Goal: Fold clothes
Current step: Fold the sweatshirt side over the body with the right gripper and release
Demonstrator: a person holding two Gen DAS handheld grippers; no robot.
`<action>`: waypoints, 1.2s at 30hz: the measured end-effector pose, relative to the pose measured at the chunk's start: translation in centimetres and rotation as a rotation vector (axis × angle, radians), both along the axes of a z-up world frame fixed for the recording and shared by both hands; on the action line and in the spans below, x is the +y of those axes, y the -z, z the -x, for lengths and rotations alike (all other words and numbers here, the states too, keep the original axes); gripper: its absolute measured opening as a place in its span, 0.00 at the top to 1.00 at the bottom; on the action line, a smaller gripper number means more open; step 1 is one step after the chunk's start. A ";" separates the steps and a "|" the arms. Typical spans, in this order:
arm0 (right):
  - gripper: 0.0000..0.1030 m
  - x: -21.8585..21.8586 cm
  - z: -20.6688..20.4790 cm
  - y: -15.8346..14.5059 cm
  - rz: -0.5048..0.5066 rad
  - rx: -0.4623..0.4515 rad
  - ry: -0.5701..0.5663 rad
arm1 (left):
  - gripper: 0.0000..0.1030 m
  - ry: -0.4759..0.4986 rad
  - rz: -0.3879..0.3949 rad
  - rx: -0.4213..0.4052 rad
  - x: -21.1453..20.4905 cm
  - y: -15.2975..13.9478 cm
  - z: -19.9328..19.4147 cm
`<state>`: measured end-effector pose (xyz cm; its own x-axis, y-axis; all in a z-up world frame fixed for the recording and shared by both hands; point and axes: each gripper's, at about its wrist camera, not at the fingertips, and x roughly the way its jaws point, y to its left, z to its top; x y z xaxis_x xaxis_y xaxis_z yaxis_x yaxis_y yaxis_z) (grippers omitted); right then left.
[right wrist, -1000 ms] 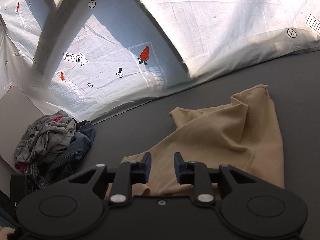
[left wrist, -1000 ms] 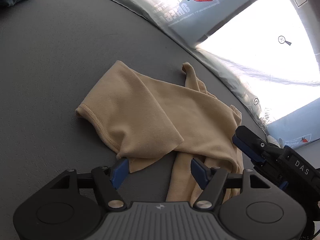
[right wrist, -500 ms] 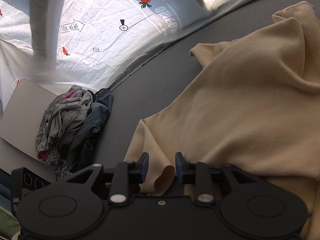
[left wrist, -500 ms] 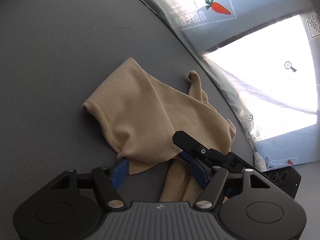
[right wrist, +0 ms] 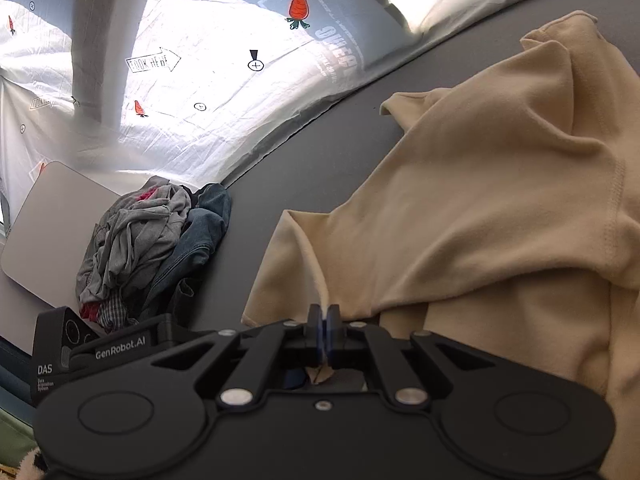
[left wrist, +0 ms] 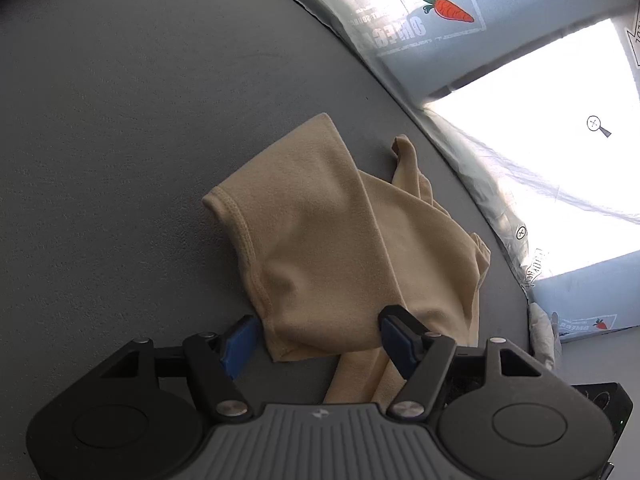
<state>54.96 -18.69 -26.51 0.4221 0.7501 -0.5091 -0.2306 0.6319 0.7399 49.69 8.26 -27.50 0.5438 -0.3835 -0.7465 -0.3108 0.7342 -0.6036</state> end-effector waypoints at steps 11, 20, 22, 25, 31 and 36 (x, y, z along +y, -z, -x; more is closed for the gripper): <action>0.98 -6.3 6.9 -2.4 -0.040 -0.037 0.148 | 0.33 0.048 -0.066 -0.014 -2.9 -1.6 5.6; 0.98 -9.8 13.5 -1.3 -0.085 0.024 0.241 | 0.33 0.122 -0.137 0.011 -5.5 -1.8 10.3; 0.98 -10.5 14.8 -1.0 -0.091 0.040 0.267 | 0.33 0.140 -0.147 0.019 -6.0 -1.7 11.3; 0.98 -11.3 16.6 -0.7 -0.095 0.053 0.296 | 0.33 0.187 -0.187 0.040 -7.3 -1.3 12.9; 0.98 -12.7 19.8 0.1 -0.119 0.087 0.336 | 0.33 0.270 -0.317 0.064 -9.1 -1.0 15.2; 0.98 -14.4 22.7 0.2 -0.248 0.106 0.398 | 0.33 0.287 -0.362 0.069 -9.2 -1.3 16.9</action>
<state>32.26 -33.12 -26.73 0.6565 0.6453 -0.3907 0.0778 0.4572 0.8859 32.83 -0.99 -26.25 0.3987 -0.2189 -0.8906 -0.0948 0.9560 -0.2775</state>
